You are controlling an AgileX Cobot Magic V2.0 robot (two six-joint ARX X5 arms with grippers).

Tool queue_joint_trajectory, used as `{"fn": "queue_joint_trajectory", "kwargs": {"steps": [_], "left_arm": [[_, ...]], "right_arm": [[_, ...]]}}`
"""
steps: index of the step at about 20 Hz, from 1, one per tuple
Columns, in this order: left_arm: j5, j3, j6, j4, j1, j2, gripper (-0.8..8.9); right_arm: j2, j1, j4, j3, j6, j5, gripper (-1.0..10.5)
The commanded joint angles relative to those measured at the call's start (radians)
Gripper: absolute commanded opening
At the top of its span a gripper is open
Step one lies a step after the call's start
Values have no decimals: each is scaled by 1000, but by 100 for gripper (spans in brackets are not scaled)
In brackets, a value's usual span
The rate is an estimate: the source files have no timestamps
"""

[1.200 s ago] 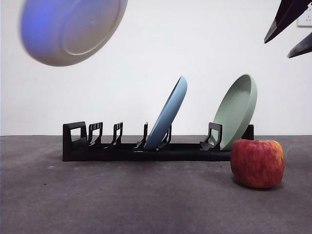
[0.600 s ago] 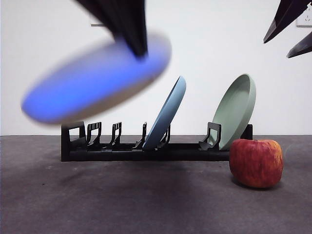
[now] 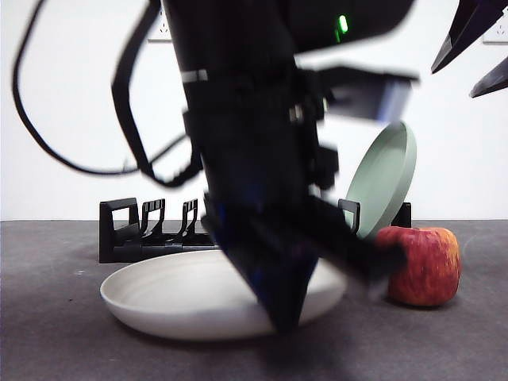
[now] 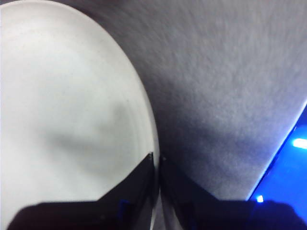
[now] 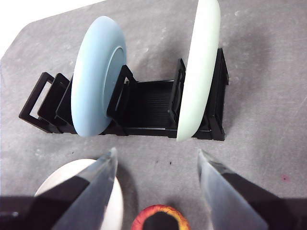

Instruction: Take the yellow plate from the plate rack,put the plate on the table,take the apple from the table,put the apple in the plate

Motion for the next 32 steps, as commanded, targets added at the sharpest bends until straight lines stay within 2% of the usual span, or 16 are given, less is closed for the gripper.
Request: {"fn": "queue_joint_trajectory", "kwargs": {"steps": [1,3,4,5,6,9,10,13,14,16,18,21,24,28,32], "left_arm": [[14,-8,32,8,5,37,-4],[14,-7,31,9,5,37,37],[10,-6,31,4,6,33,152],[3,-5,28,-4,10,23,311],[-28,-3,6,-17,10,9,406],[-140,30,-76,-87,6,-86,410],[-150,35,-82,-83,5,-137,409],[-150,37,-95,-16,6,-353,409],[-150,39,-98,6,7,-436,409],[-154,39,-98,43,14,-584,409],[-208,39,-98,60,18,-719,409],[-335,39,-91,61,17,-898,409],[-418,39,-72,58,17,-1040,409],[-468,39,-72,48,17,-1170,409],[-499,39,-72,19,16,-1214,409]], "right_arm": [[3,1,3,4,-8,2,285],[3,1,3,4,-8,2,285],[3,1,3,4,-8,2,285],[3,1,2,4,-8,1,285],[3,1,2,4,-9,-4,285],[3,15,-3,4,-46,-5,293],[3,28,-8,4,-68,-5,297],[3,88,-29,8,-114,12,572],[3,121,-43,14,-132,51,610],[10,191,-95,33,-178,150,610],[40,253,-150,58,-200,227,650],[114,310,-179,70,-207,246,671],[218,350,-187,70,-208,341,671],[350,354,-197,70,-207,339,670],[469,354,-204,70,-206,336,665]]}}
